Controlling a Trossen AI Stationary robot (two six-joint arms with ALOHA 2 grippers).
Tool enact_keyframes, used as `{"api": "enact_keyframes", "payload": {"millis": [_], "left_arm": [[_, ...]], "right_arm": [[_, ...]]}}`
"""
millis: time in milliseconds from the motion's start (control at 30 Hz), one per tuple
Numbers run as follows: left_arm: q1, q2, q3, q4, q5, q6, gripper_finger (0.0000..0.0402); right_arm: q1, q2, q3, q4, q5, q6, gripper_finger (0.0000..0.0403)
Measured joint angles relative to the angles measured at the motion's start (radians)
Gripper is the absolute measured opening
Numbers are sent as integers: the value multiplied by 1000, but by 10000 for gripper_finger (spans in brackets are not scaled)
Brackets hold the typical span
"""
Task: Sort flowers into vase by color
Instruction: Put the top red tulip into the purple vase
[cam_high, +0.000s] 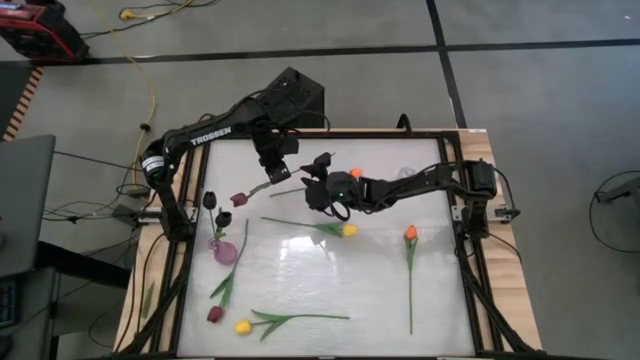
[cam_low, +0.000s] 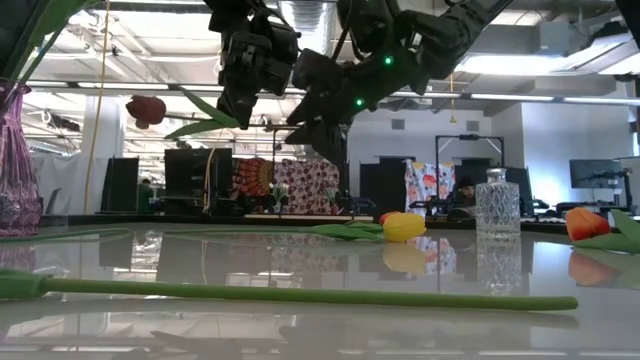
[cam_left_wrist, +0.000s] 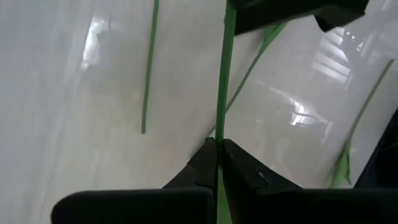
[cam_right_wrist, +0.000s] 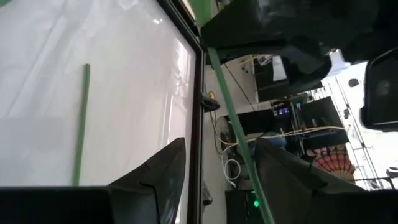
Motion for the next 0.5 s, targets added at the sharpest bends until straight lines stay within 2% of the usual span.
{"api": "enact_keyframes", "payload": {"millis": [233, 500], "left_arm": [[-1, 1, 0, -1, 7, 4, 0], [-6, 1, 0, 5, 7, 39, 0]], "right_arm": [[-9, -3, 1, -3, 10, -6, 184], [-10, -3, 1, -3, 10, -8, 110]]}}
